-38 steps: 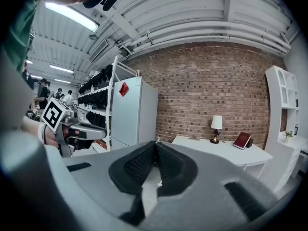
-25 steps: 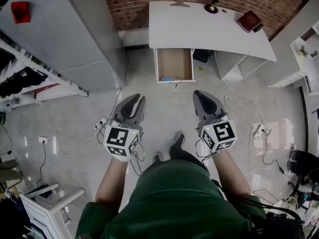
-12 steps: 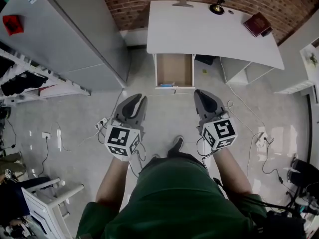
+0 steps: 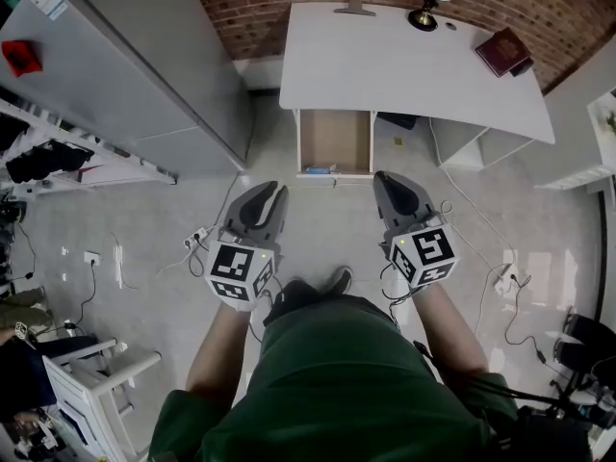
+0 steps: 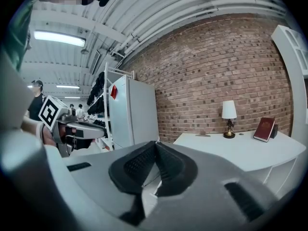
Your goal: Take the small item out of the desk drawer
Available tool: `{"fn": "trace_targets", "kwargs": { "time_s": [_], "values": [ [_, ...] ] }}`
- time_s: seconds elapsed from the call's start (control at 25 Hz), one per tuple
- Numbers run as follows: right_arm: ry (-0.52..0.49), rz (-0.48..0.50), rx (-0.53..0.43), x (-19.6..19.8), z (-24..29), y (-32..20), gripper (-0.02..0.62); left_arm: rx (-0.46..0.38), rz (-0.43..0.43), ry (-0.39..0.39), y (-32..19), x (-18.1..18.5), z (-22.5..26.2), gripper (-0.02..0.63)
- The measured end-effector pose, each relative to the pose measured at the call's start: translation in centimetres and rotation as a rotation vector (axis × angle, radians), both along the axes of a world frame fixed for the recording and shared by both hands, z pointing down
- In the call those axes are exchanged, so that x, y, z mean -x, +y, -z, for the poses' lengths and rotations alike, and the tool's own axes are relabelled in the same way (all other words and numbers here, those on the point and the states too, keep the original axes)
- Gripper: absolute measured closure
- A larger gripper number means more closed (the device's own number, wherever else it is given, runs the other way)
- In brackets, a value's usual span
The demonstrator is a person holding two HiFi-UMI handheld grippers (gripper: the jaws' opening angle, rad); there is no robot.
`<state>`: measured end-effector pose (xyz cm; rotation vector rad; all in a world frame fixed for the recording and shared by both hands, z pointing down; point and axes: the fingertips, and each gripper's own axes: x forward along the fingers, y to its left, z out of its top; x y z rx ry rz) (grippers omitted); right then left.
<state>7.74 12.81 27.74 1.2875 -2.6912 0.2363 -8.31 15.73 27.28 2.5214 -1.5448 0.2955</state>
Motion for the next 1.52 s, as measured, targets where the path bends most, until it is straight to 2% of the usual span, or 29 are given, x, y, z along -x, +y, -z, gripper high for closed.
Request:
{"fn": "trace_targets", "kwargs": {
  "time_s": [0.36,0.72,1.16,1.52],
  "values": [
    [0.003,-0.009,0.033,-0.2,-1.5,-2.3,0.592,0.022,-0.008,-0.006,-3.1,0.3,-0.9,0.549],
    [0.04,-0.076,0.037,0.3,-2.1,-8.1,0.592,0.018,-0.019,0.019,-10.4,3.0,-1.9,0.549],
    [0.079,-0.161,0.093,3.6,-3.6,-17.1,0.592,0.089,-0.152,0.047,-20.9,4.8,-5.6,0.549],
    [0.109,-0.226,0.146,5.3,-5.9,-21.2,0.592,0.188,-0.296,0.024,-24.6,5.1,-11.5,0.549]
  ]
}}
